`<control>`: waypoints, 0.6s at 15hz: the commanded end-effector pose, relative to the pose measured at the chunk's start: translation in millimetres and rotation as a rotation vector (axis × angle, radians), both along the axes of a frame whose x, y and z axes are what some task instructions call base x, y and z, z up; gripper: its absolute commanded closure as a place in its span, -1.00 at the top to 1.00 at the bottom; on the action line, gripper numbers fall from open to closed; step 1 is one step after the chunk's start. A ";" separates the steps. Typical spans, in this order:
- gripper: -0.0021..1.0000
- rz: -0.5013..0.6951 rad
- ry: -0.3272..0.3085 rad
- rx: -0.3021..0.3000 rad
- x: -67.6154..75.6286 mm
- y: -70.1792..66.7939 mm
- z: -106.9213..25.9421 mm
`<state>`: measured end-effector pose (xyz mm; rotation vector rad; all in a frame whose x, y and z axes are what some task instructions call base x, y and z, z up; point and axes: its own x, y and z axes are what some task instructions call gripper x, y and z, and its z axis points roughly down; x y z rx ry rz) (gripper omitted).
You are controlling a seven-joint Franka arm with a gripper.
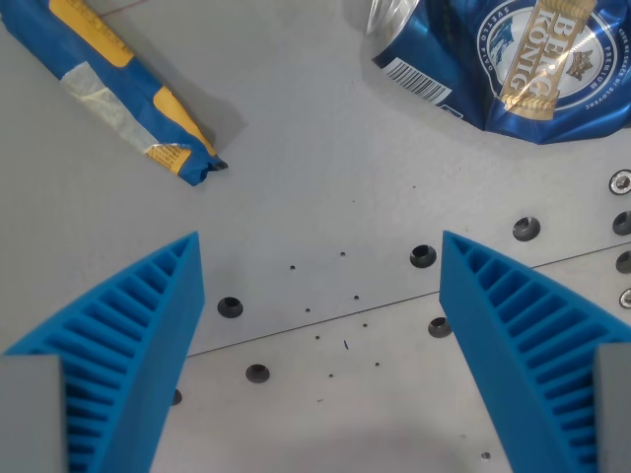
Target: Pick up the blue bag
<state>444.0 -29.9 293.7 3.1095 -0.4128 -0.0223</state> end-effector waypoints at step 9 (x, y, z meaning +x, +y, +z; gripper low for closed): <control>1.00 0.006 -0.007 0.000 0.3 0.1 1.9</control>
